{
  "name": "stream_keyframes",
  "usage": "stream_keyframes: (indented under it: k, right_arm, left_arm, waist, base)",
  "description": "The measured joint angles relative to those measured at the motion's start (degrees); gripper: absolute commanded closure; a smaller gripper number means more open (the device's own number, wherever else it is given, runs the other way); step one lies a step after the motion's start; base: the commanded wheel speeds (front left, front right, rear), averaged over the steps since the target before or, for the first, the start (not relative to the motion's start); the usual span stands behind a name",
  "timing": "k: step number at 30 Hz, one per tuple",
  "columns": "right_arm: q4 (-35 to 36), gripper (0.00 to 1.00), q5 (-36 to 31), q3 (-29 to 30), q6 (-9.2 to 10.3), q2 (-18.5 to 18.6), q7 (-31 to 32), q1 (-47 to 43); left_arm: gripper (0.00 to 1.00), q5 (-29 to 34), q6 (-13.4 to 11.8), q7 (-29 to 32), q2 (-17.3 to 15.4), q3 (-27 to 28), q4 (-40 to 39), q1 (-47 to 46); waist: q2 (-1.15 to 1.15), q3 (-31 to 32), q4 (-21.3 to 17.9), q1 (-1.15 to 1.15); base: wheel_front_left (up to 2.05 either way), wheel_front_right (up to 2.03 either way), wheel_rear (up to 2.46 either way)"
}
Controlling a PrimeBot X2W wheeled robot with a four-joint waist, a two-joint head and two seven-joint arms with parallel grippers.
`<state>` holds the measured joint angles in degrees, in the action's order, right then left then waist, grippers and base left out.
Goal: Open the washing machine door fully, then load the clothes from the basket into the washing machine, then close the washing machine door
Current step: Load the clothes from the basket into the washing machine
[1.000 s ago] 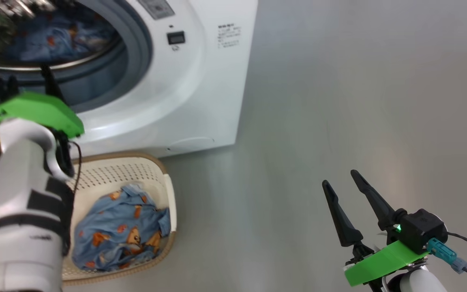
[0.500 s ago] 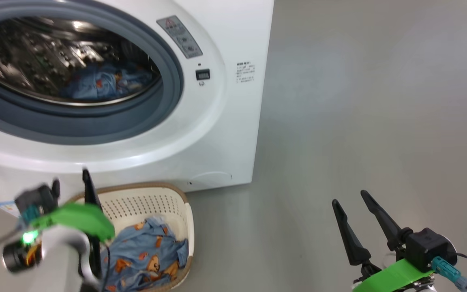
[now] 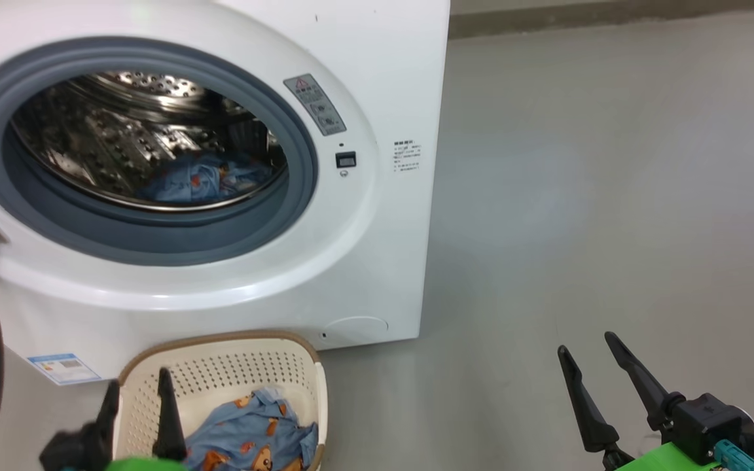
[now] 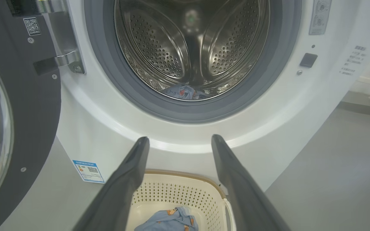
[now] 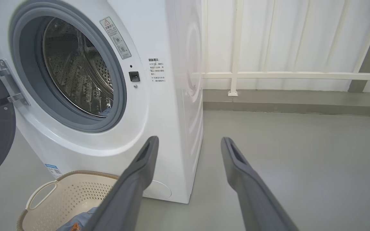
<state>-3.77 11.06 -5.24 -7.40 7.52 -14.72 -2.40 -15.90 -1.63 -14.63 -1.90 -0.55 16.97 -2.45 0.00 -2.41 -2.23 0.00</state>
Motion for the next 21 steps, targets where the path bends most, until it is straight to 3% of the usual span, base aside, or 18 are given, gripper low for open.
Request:
stream_keyframes:
  k: [10,21]
  right_arm:
    - [0.7,0.0,-0.4,0.7,0.0,0.0,0.0,-2.4]
    - [1.5,0.0,-0.4,2.0,0.0,-0.1,0.0,-3.7]
  left_arm:
    - [0.0,-2.3,-1.3,0.0,-0.3,-0.1,-11.6,10.4]
    - [0.0,-2.9,-2.2,0.0,-0.4,0.2,-15.6,14.5]
  waist:
    - [0.0,2.5,0.4,0.0]
    - [0.0,3.6,0.1,0.0]
  base:
    - [0.0,0.0,0.0]
    - [0.0,0.0,0.0]
